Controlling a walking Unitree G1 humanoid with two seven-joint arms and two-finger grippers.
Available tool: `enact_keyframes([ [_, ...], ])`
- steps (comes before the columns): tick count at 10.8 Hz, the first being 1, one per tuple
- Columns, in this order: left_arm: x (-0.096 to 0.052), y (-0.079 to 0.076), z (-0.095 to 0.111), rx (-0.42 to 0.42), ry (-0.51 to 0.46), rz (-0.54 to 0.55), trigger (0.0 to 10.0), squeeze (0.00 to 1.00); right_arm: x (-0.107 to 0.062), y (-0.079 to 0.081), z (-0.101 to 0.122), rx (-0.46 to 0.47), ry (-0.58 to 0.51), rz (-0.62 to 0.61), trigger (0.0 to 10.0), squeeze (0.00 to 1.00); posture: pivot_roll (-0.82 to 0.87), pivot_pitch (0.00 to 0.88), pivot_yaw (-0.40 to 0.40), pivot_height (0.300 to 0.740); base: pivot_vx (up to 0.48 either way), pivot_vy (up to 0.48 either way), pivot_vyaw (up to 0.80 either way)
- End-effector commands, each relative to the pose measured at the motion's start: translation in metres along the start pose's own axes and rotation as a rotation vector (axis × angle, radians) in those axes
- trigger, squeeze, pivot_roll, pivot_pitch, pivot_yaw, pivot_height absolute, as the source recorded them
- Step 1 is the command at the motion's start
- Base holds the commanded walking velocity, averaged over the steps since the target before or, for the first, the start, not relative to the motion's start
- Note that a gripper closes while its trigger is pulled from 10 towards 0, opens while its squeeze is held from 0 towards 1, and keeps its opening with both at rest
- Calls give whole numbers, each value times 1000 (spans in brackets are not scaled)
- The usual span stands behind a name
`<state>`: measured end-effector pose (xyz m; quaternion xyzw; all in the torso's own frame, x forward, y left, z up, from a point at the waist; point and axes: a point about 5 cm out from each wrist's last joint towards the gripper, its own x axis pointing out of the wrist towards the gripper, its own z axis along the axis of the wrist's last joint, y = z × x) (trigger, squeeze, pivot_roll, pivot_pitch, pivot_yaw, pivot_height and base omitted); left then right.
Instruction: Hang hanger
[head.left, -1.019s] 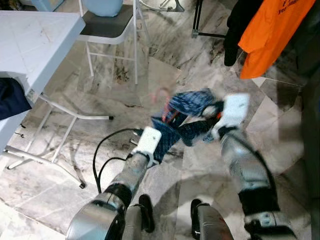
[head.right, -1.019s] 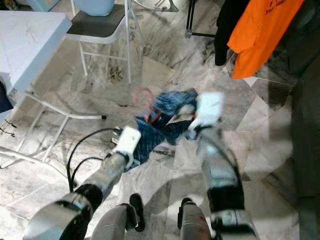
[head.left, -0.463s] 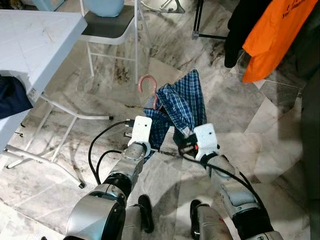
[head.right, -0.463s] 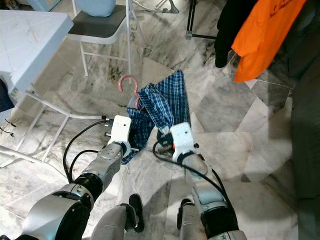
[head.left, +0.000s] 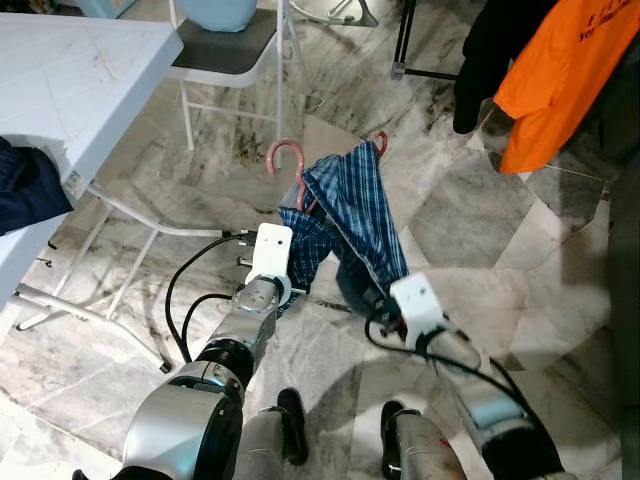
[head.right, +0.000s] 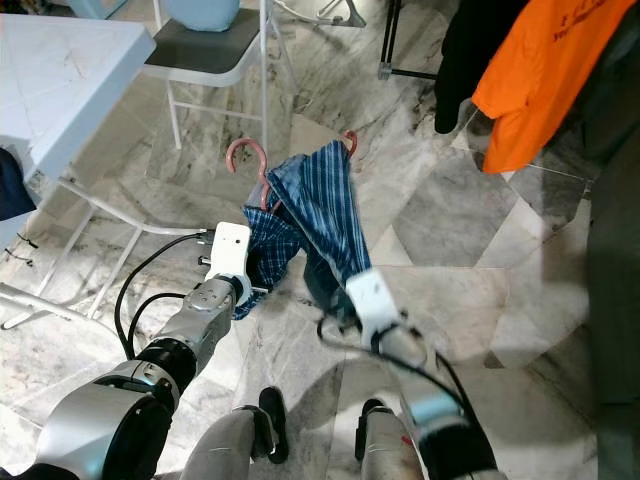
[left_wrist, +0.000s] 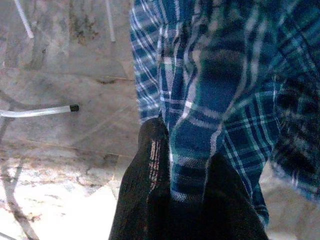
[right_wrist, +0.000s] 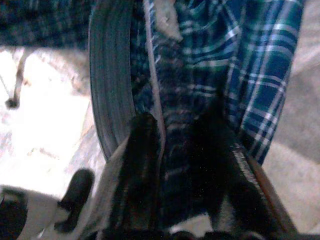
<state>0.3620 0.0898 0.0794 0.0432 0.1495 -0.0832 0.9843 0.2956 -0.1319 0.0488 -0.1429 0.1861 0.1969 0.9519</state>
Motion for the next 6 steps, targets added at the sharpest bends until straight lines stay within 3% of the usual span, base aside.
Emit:
enact_keyframes([
  [1,1,13,7,-23,-29,42,0,0,-4,11,-16,-3,54,74,10000,1000,-167,248,105,740,0,0,0],
  [2,1,13,9,20,-46,26,0,0,-9,16,-15,-44,34,158,10000,1000,-169,252,105,740,0,0,0],
  [4,0,19,11,110,-77,0,0,0,-25,3,-17,-116,10,230,10000,1000,-170,257,106,740,0,0,0],
  [6,0,25,13,165,-95,3,0,0,-23,-39,-8,-44,-55,-75,10000,1000,-166,265,107,740,0,0,0],
])
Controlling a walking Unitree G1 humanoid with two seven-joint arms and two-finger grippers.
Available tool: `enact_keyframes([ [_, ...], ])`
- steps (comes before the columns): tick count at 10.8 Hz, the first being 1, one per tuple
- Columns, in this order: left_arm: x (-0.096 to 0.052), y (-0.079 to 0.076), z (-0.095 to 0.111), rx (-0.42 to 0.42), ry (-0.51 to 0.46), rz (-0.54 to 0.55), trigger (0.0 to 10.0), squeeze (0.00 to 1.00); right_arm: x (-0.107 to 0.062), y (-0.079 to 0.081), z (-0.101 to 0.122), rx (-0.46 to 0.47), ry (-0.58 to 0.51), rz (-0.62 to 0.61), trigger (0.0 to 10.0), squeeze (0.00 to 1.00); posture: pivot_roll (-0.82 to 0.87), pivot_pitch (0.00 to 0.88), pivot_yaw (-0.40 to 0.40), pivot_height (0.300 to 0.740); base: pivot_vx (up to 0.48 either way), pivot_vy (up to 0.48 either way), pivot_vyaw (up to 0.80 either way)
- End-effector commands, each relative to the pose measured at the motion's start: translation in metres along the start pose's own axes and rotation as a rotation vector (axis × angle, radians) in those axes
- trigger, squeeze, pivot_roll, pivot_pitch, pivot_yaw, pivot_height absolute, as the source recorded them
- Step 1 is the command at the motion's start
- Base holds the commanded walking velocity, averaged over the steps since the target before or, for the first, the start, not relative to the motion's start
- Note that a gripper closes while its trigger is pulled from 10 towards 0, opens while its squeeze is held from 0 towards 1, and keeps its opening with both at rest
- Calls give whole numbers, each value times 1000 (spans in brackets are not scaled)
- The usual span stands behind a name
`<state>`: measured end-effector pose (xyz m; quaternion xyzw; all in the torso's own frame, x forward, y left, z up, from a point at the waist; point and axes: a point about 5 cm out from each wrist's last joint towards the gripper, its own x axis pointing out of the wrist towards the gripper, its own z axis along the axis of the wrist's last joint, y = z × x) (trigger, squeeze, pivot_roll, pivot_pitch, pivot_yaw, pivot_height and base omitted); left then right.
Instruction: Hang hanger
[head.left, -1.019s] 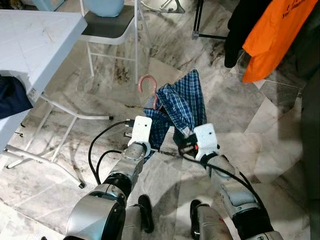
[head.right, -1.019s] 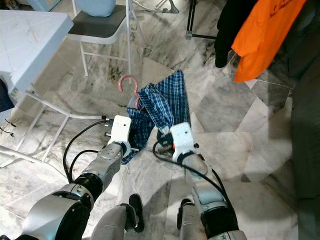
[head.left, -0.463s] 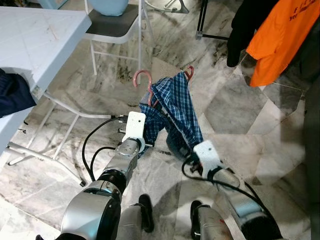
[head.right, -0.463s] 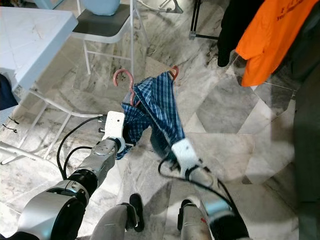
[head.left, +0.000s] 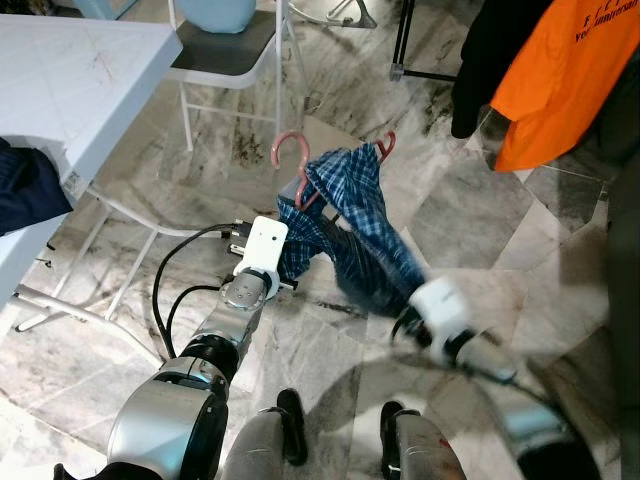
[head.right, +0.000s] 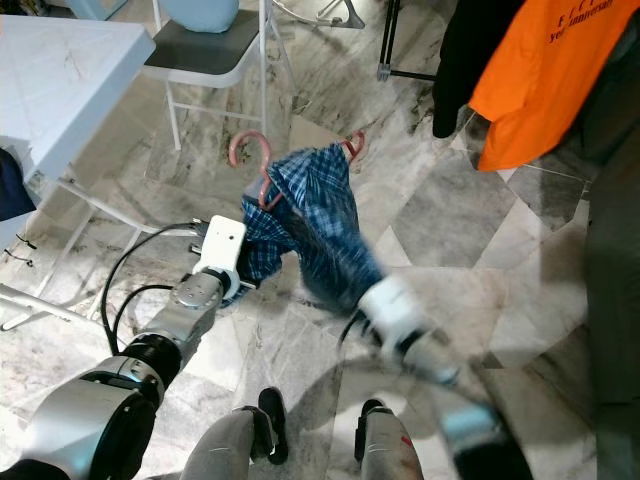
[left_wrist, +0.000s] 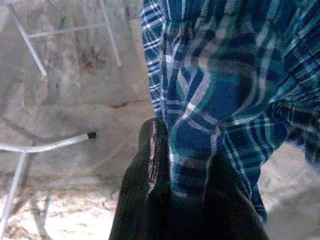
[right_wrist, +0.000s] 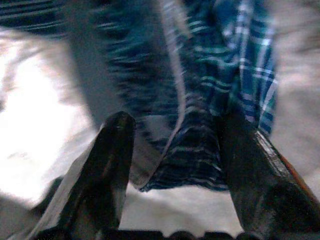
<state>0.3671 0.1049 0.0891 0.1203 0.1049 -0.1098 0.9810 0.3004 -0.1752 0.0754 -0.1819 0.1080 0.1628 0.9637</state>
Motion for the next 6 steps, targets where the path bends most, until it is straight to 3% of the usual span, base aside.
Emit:
enact_keyframes([
  [1,0,8,4,19,-29,18,0,0,-3,-11,-1,31,-47,-128,10000,1000,-164,268,109,740,0,0,0],
  [2,0,5,4,47,-42,3,0,0,-4,-23,14,104,-142,-213,10000,1000,-165,269,110,740,0,0,0],
  [3,-1,3,4,66,-47,-10,0,0,-3,-23,15,75,-137,-220,10000,1000,-167,271,110,740,0,0,0],
  [4,-1,-1,4,92,-59,-34,0,0,-4,-37,20,94,-172,-353,10000,1000,-165,272,111,740,0,0,0],
  [5,-1,-2,4,95,-59,-33,0,0,-1,-27,18,135,-165,-220,10000,1000,-165,274,116,740,0,0,0],
  [6,-1,0,2,73,-41,-18,0,0,-4,2,6,54,-85,62,10000,1000,-167,275,119,740,0,0,0],
])
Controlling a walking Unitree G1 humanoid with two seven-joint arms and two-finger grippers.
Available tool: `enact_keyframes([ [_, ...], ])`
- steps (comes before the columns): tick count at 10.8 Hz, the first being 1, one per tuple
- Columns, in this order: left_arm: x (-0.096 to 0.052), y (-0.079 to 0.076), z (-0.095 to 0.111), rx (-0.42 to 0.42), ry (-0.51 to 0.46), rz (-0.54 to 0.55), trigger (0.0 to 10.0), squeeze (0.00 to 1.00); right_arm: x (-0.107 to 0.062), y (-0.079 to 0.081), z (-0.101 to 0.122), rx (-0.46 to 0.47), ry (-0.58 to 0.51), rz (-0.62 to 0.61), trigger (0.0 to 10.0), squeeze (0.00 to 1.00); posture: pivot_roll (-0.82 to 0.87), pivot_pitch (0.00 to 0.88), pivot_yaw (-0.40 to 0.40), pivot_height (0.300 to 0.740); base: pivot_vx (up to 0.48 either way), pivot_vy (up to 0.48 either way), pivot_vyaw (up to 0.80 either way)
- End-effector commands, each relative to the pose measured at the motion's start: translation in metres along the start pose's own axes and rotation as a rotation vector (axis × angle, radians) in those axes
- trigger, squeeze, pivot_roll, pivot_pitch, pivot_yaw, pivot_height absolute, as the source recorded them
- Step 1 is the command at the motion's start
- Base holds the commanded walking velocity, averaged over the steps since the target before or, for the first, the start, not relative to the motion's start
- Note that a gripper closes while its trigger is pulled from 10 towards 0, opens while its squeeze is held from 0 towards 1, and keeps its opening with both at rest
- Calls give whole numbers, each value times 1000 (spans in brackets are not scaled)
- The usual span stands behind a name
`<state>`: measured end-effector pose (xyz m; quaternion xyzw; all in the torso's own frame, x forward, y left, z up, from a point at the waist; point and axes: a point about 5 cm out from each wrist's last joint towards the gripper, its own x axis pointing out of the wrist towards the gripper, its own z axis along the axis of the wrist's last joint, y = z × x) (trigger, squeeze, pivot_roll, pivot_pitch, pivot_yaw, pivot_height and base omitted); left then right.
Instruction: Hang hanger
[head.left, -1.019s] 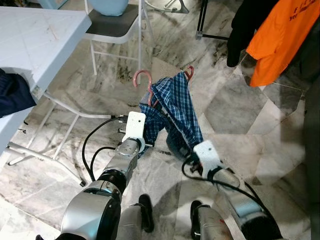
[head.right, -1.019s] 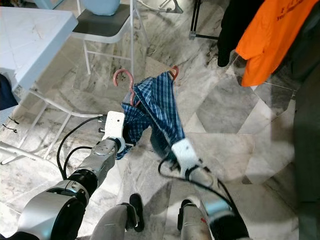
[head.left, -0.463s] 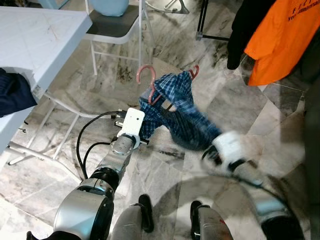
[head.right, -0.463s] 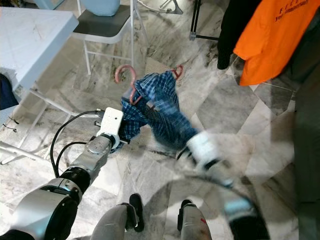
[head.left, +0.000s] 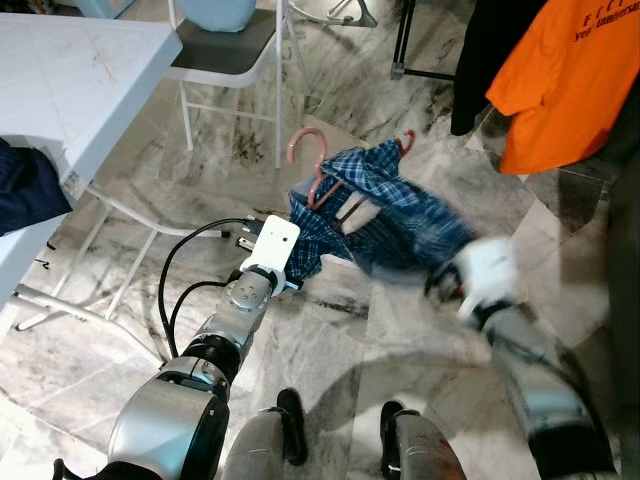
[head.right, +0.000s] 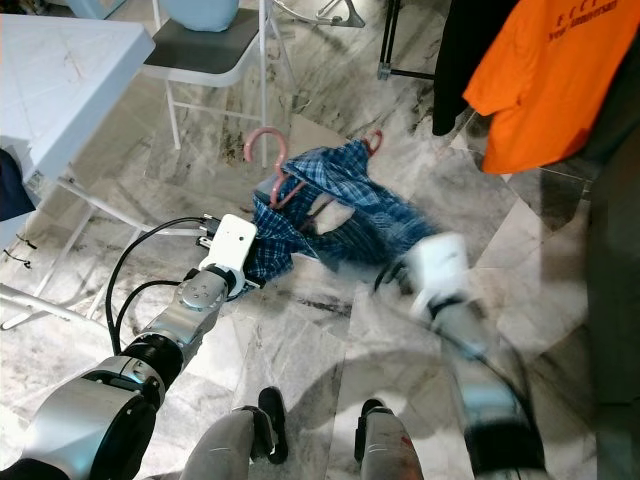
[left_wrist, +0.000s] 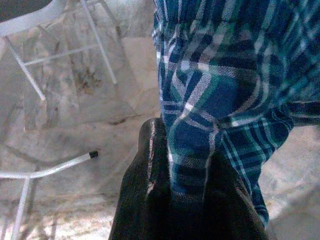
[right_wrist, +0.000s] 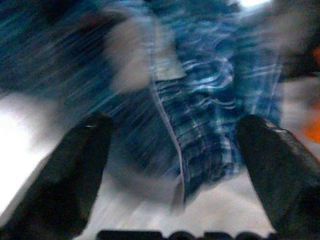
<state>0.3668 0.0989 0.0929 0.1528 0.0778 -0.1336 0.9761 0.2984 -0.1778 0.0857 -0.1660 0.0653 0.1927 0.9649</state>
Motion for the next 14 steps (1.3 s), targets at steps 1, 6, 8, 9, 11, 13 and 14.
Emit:
enact_keyframes([
  [1,-2,6,-5,-21,19,23,0,0,-3,17,-6,-39,30,114,10000,1000,-168,276,120,740,0,0,0],
  [6,-1,-1,-3,-27,2,-6,0,0,-11,16,-1,-9,-40,182,10000,1000,-166,279,122,740,0,0,0],
  [8,-2,-2,-2,36,-14,-64,0,0,-12,-9,3,-110,-52,69,10000,1000,-168,279,125,740,0,0,0],
  [9,-5,-4,-4,153,-40,-166,0,0,-16,-28,10,-165,-71,-8,10000,1000,-168,279,126,740,0,0,0],
  [11,-14,1,-6,383,-115,-350,0,0,-28,-49,15,-277,-62,27,10000,1000,-164,280,119,740,0,0,0],
  [13,-19,2,-1,523,-178,-454,0,0,-33,-58,22,-332,-62,89,10000,212,-160,281,116,740,0,0,0],
  [14,-21,0,0,597,-212,-502,0,0,-33,-62,32,-344,-81,132,10000,0,-158,282,115,740,0,0,0],
])
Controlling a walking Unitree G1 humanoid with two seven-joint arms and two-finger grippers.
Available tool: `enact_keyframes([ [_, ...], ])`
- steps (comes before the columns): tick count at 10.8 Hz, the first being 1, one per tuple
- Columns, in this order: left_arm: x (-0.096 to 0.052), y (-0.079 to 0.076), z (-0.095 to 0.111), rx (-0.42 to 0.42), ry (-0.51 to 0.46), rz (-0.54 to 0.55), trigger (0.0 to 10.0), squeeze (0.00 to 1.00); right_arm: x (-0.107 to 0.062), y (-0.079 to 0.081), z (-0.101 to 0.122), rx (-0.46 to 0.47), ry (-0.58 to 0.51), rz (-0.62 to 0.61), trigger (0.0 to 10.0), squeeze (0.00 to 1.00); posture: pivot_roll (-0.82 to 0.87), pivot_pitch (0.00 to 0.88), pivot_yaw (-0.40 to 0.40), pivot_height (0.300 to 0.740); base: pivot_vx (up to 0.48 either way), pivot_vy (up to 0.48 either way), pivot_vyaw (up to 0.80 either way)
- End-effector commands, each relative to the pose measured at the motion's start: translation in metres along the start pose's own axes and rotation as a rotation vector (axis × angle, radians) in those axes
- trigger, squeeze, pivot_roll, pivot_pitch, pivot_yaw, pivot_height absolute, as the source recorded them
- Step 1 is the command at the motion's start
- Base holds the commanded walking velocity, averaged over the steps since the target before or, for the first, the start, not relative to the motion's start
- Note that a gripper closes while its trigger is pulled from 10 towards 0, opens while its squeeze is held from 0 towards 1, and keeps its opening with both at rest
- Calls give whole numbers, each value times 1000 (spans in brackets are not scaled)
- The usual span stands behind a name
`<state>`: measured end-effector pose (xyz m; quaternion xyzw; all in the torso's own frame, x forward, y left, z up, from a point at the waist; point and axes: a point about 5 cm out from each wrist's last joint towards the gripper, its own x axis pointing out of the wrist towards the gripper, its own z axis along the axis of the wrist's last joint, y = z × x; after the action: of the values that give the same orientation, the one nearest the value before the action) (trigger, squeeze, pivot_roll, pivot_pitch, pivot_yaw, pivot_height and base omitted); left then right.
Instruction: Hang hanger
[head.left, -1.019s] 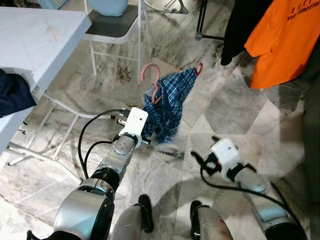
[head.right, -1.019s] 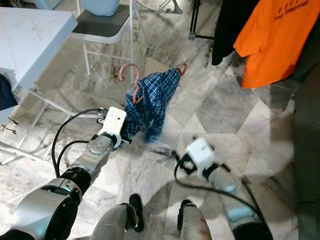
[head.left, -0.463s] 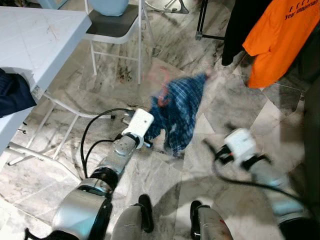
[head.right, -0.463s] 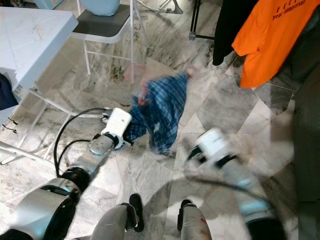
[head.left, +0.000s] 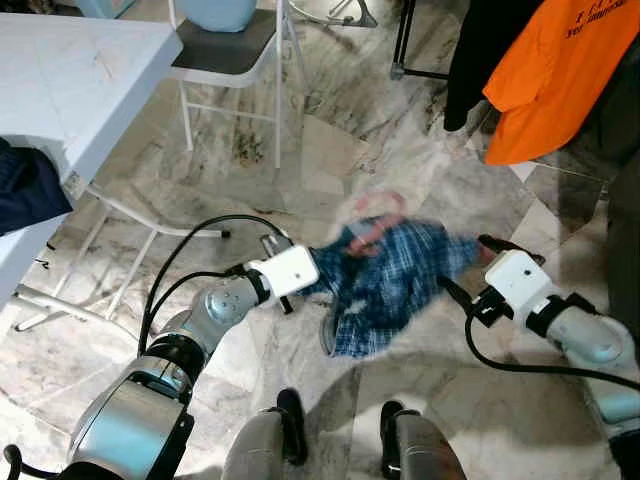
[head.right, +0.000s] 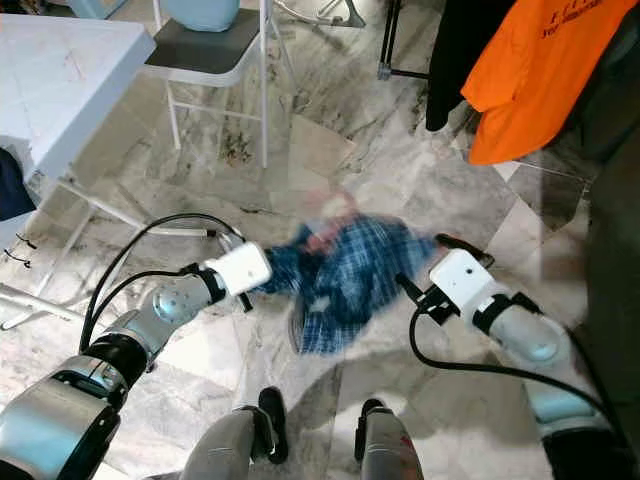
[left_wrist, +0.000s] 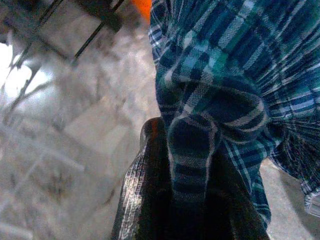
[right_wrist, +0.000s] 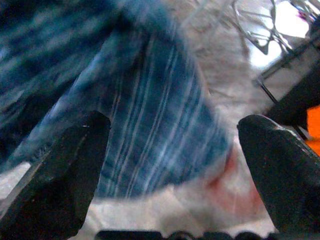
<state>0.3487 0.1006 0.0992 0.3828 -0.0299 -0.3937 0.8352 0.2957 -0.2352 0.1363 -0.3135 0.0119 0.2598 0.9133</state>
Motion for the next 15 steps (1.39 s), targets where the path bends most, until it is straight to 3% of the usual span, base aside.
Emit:
enact_keyframes([
  [1,-3,-3,1,55,-28,-42,0,0,0,-2,8,-3,-36,42,10000,0,-158,282,117,740,0,0,0],
  [3,-1,-11,12,121,-116,-104,0,0,3,-6,11,-8,-39,128,10000,0,-157,286,122,740,0,0,0],
  [4,0,-13,16,138,-148,-114,0,0,3,0,7,29,-21,224,10000,0,-155,287,127,740,0,0,0],
  [6,2,-14,25,162,-208,-126,0,0,1,5,-2,14,23,318,10000,0,-152,288,131,740,0,0,0],
  [7,2,-15,30,172,-250,-139,0,0,1,7,-3,31,26,375,7412,0,-150,287,132,740,0,0,0],
  [8,2,-19,33,181,-275,-154,0,0,2,7,-3,51,25,391,0,0,-151,287,134,740,0,0,0],
  [12,2,-22,36,187,-298,-160,0,0,4,8,-5,61,36,415,0,0,-149,287,135,740,0,0,0],
  [15,5,-22,41,185,-331,-141,0,0,3,29,-9,135,57,573,0,0,-143,284,136,740,0,0,0],
])
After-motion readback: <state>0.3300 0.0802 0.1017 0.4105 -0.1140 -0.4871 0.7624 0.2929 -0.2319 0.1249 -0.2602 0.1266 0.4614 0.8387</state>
